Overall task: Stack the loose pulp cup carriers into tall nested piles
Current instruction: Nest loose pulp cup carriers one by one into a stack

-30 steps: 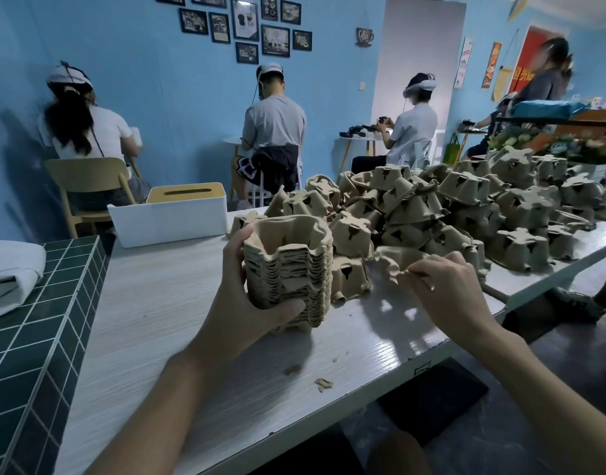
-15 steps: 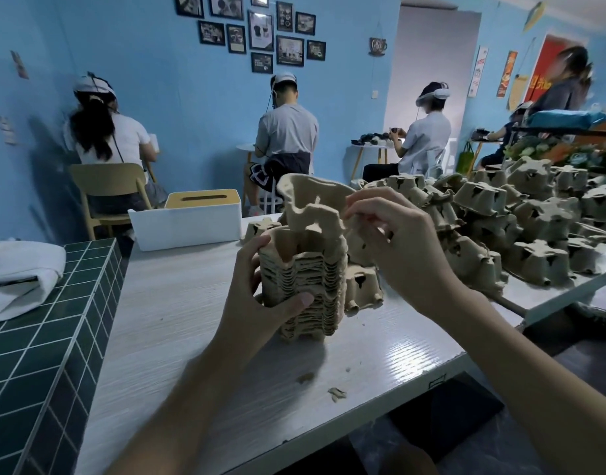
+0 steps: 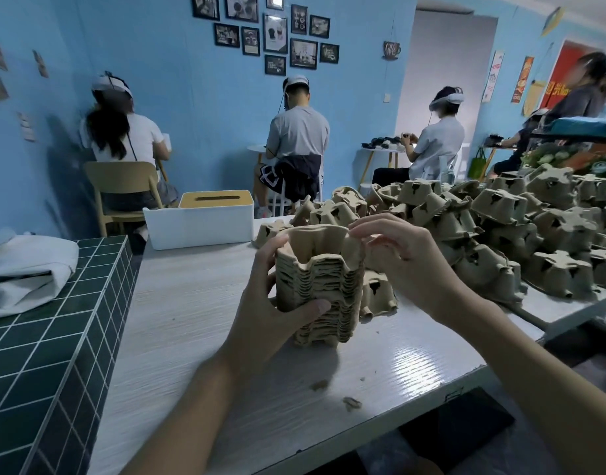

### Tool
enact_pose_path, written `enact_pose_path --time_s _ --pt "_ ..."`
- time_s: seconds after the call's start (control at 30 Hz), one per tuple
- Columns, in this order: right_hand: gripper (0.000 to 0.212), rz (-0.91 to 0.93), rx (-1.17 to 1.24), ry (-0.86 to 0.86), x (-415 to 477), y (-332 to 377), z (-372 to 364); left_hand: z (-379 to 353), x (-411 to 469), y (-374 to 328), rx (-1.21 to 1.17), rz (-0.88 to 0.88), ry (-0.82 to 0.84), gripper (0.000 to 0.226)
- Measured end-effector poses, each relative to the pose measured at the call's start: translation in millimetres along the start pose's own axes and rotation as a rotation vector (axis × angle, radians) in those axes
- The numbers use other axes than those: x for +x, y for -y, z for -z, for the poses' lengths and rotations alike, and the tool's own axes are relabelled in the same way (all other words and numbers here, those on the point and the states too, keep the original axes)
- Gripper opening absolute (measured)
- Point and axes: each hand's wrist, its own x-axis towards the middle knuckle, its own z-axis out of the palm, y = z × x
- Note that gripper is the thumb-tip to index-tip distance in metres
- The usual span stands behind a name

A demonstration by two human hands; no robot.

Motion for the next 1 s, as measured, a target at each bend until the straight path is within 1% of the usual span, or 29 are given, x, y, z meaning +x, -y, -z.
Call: enact_pose_path --time_s 0.1,0.17,0.27,0.33,0.43,0.53,0.6,0.67,0.7,0.83,0.93,1.0 --pt "0.031 -0.129 -0.03 -0.057 10 -24 7 3 2 4 -0.004 0.0 -0.025 0.086" --pt "0.024 -0.198 -0.176 -0.029 20 -48 11 5 5 7 -0.008 0.0 -0.034 0.088" --pt "0.029 -0.275 -0.356 0.028 35 -80 17 9 8 11 -0.013 0.004 -0.037 0.087" --pt "0.035 -0.337 -0.378 0.065 43 -92 18 10 8 12 -0.022 0.011 -0.038 0.085" --pt "0.041 -0.363 -0.425 0.147 52 -107 16 10 8 13 -0.024 0.009 -0.037 0.086" --pt "0.041 -0.392 -0.508 0.162 60 -115 15 11 9 14 -0.025 0.011 -0.032 0.085" --pt "0.037 -0.394 -0.522 0.161 61 -116 16 11 10 15 -0.023 0.012 -0.029 0.087" --pt "0.035 -0.363 -0.499 0.141 61 -112 19 11 10 16 -0.017 0.009 -0.029 0.087" --pt "0.036 -0.341 -0.477 0.12 60 -109 21 11 11 16 -0.015 0.005 -0.029 0.086" --pt "0.053 -0.26 -0.402 -0.012 55 -87 33 10 11 16 -0.013 -0.001 -0.037 0.086" --pt "0.057 -0.236 -0.228 -0.118 52 -60 39 9 11 16 -0.008 0.0 -0.042 0.085" --pt "0.054 -0.213 -0.105 -0.174 51 -40 39 10 11 16 -0.012 0.008 -0.045 0.085"
